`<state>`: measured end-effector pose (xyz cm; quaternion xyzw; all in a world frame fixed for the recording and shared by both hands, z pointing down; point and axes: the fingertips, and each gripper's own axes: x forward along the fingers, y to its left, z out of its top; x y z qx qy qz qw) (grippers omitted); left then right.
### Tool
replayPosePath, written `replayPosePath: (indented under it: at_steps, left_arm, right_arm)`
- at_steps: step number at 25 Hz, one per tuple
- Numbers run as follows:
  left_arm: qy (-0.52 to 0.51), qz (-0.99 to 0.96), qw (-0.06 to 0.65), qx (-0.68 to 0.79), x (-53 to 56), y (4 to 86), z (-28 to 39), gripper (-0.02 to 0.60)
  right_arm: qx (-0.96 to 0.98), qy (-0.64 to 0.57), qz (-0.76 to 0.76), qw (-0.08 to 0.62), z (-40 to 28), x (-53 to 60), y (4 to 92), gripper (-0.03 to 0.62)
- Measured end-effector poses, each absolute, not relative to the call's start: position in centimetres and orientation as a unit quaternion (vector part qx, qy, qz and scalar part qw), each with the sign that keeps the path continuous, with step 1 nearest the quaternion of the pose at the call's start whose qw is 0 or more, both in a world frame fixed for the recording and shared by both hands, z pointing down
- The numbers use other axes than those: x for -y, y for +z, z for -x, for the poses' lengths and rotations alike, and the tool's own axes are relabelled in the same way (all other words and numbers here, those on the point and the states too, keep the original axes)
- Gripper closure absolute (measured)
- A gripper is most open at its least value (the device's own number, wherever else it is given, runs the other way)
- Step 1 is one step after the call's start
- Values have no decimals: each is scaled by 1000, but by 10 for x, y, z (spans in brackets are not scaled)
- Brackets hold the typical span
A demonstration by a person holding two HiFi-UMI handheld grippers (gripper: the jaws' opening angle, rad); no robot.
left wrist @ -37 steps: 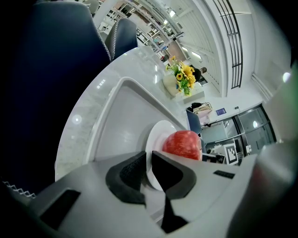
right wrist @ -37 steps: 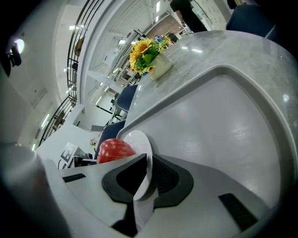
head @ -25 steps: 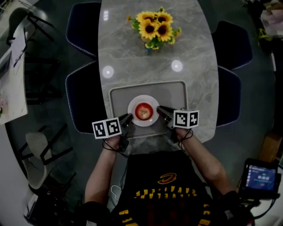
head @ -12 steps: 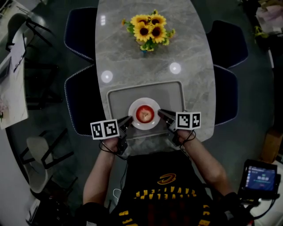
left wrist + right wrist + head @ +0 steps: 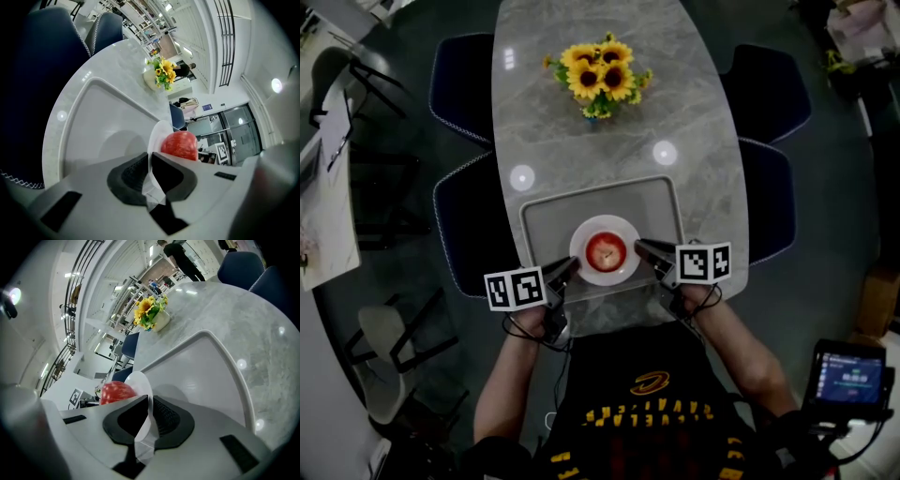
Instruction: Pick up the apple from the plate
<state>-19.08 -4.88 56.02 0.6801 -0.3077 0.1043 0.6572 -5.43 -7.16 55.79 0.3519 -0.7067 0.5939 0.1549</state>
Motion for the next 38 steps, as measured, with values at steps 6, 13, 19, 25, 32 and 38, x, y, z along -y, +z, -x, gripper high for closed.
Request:
replayPosePath:
  at_steps: [6,13,19,25,32,38]
  left_arm:
    - [104,-684,660,293,38,545,179,552]
    - [97,-687,663,282,28,531,161,554]
    - [90,-692,660,279,14,509,137,554]
    - [80,-687,663,287,26,494,82,554]
    - [69,-690,657,294,7,494,61,554]
    - [68,-697,651,292,1,485,48,554]
  right_arm:
    - [705,599,-348,150,43,60,544,551]
    - [711,595,-346,142,25,50,528,554]
    - [716,598,-336,128,1,36,503,554]
    - [724,605,-312,112,-52,51,486,554]
    - [736,594,-309,101,-72,38,485,554]
    - [741,589,-310,91,-86,31,479,554]
